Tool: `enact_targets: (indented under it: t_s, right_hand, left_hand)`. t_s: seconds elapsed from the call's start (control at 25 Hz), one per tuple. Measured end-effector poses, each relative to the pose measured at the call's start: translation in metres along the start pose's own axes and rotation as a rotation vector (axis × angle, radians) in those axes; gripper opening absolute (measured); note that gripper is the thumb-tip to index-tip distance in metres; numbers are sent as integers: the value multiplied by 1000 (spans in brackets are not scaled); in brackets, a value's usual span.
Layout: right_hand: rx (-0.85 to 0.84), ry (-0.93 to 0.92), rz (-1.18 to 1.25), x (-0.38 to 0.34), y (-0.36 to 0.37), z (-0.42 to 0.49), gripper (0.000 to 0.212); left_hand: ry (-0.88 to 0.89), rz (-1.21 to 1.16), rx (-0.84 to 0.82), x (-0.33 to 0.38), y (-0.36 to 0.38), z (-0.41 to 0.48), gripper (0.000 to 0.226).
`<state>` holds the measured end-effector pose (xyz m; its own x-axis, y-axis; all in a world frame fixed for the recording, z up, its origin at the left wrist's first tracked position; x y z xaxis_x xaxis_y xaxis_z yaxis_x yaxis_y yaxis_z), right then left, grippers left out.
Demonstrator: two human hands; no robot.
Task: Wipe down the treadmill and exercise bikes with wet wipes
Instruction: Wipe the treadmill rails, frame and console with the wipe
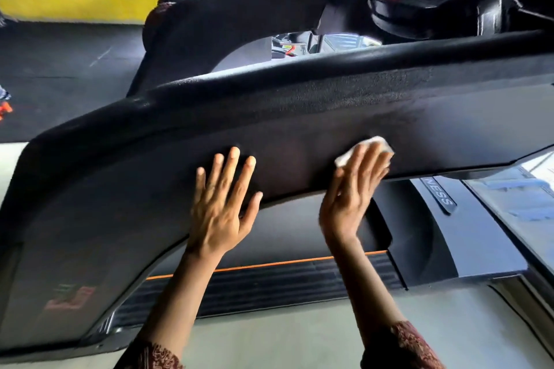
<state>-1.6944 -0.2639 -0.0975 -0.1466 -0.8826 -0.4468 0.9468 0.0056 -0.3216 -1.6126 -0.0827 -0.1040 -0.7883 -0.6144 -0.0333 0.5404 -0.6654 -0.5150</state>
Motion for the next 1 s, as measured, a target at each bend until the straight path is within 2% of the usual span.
enact_targets:
  t_s: [0.08,0.16,0.2,0.24,0.36,0.4,0.44,0.52,0.6,0.72,0.84,0.92,1.0]
  right_hand:
    - [-147,-338,-2,-22,10,-15,41]
    - [-200,-670,-45,-25,8,2,38]
    - [-164,-701,-77,-20,2,17,37]
    - [-108,-624,-90,-11,-4,30,37]
    - [57,-138,12,6,-18,46,41]
    - [50,-116,44,-1,-16,42,42]
    - [-2,-210,57,-10,-11,37,42]
    - [-124,-559,42,-24,-6,35,39]
    - [-94,-731,-46,-12,-13,55,39]
    - [56,-617,-140,35,-34,84,40]
    - [173,-323,-83,87,-57,101,41]
    - [204,-102,3,93,-62,108,43]
    - [171,-64,53,74,-58,101,44]
  left_hand:
    - [0,7,16,3,1,4,72]
    - [10,15,31,6,2,10,72]
    - [11,19,41,8,3,13,71]
    - [6,23,51,11,3,16,71]
    - [-22,20,62,23,4,24,71]
    - [-15,21,64,27,5,27,70]
    - [-4,25,62,31,7,30,69]
    - [-9,17,54,40,11,34,67]
    - [-32,24,87,48,15,37,66]
    - [1,61,119,65,19,49,68]
    - [-33,32,119,86,25,66,69]
    - [-50,39,125,100,30,71,68]
    - [-41,43,131,112,37,74,66]
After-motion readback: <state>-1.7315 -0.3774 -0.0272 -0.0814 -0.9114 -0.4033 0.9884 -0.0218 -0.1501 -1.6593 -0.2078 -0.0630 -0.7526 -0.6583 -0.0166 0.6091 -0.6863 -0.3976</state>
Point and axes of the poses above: each hand's wrist, its own z-axis towards the middle knuckle, its own y-axis out of the palm, x = y × z, the point moved 1 cm from there along z, towards the middle knuckle, and after that the axes turned 3 degrees about -x, right-handed, at the moved point
